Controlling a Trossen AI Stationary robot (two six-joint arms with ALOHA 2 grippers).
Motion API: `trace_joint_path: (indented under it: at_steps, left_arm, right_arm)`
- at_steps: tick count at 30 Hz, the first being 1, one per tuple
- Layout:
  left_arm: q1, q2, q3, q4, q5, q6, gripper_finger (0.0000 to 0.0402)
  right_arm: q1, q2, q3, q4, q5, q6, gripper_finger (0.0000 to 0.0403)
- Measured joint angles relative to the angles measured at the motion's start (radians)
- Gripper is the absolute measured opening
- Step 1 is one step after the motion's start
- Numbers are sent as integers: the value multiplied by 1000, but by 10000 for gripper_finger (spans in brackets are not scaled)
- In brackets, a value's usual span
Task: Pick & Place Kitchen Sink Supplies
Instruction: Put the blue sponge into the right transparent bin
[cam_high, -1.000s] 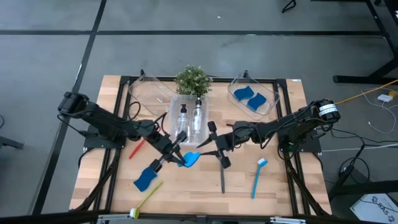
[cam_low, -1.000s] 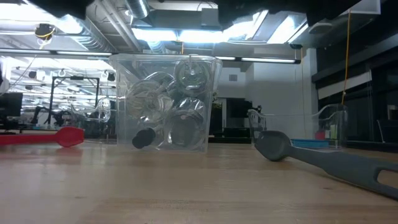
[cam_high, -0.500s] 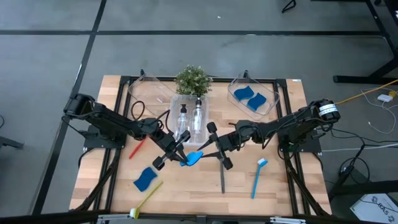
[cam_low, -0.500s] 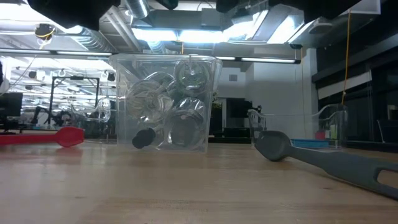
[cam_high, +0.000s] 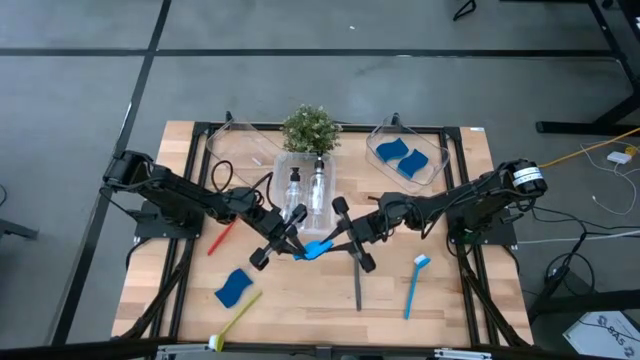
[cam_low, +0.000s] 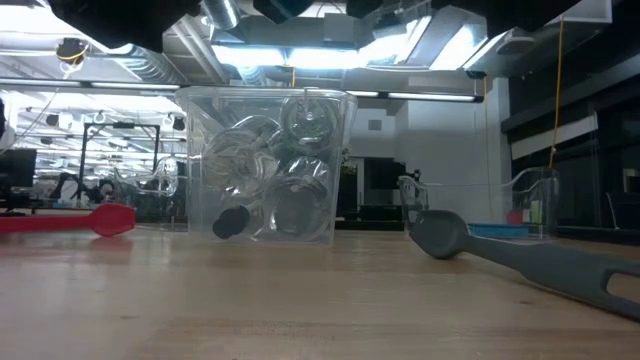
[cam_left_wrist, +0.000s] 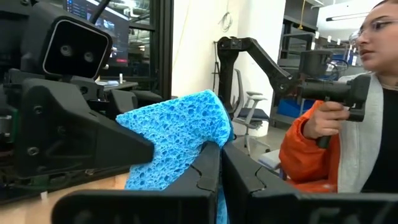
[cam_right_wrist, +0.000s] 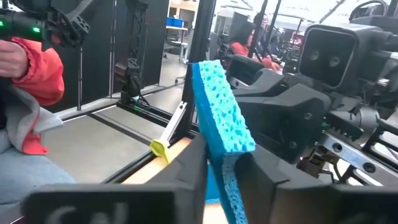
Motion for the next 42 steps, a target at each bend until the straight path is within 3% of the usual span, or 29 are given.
trace_joint_path:
  at_steps: [5,16,25,30,42]
  left_arm:
    - [0,0,0,-1,0,-1,6]
    - [0,0,0,-23,-1,-50,13]
    - [3,0,0,-26,30,-108,89]
    - [10,-1,1,-33,-11,-139,121]
    - [75,-130,1,-356,-13,-194,109]
  right_arm:
    - [0,0,0,-8,-7,0,14]
    - [1,0,0,-36,-7,64,9]
    - [1,0,0,-68,-5,98,9]
    - [1,0,0,-90,20,158,9]
    - [-1,-8,-1,-168,114,267,8]
